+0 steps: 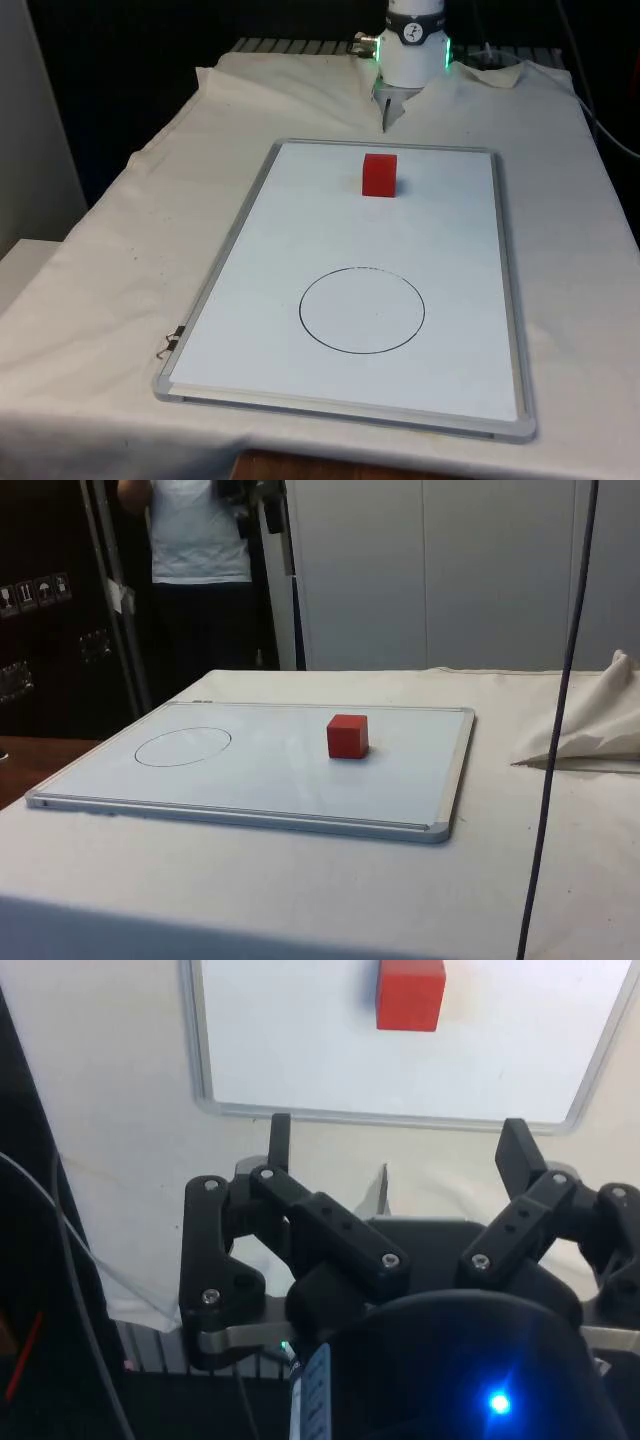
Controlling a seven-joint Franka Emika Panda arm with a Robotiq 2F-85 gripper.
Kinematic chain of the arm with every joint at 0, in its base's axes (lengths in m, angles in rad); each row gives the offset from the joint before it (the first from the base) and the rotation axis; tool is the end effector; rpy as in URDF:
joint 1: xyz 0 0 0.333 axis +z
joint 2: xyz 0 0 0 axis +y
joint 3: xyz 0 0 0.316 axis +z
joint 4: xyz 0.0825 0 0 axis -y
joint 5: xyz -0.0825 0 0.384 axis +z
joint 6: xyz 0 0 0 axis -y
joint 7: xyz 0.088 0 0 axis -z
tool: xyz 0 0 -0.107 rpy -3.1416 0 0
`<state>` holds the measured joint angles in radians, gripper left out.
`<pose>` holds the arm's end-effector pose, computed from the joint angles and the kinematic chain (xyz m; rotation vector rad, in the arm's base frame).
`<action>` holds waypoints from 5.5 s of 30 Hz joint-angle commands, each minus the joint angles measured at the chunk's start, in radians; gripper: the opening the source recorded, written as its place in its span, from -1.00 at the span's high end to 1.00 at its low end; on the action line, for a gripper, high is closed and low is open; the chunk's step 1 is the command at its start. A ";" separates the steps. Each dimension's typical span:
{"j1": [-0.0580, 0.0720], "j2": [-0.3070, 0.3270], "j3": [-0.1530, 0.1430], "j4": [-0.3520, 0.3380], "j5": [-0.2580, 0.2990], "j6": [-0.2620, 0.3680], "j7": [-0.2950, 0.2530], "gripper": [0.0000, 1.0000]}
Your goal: Push the cube into the marked area.
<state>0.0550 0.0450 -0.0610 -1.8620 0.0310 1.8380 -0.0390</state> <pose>0.5668 -0.0005 0.4834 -3.1112 -0.0369 0.1063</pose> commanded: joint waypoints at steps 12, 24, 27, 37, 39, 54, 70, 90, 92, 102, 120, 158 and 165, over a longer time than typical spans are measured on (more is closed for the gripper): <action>-0.003 -0.101 -0.005 -0.129 -0.008 0.021 -0.004 -1.00; -0.005 -0.209 -0.020 -0.250 -0.046 0.031 -0.010 -1.00; -0.003 -0.220 -0.023 -0.260 -0.049 0.018 -0.009 -1.00; -0.003 -0.298 -0.031 -0.343 -0.093 0.032 -0.008 -1.00; -0.007 -0.333 -0.033 -0.385 -0.121 0.058 -0.002 -1.00; -0.008 -0.393 -0.035 -0.507 -0.168 0.129 0.072 -1.00; -0.005 -0.393 -0.037 -0.534 -0.163 0.143 0.120 0.25; -0.001 -0.452 -0.025 -0.658 -0.113 0.267 0.146 0.99; -0.004 -0.448 -0.025 -0.658 -0.113 0.263 0.140 0.99; 0.000 -0.444 -0.009 -0.728 -0.069 0.379 0.151 0.99; 0.002 -0.280 0.031 -0.747 -0.032 0.539 0.153 0.99; -0.004 0.088 0.017 -0.746 -0.025 0.858 0.072 0.99; -0.007 0.096 0.006 -0.746 -0.039 0.869 0.052 0.99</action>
<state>0.0520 0.1440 -0.0520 -2.6060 -0.0030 2.6990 0.0200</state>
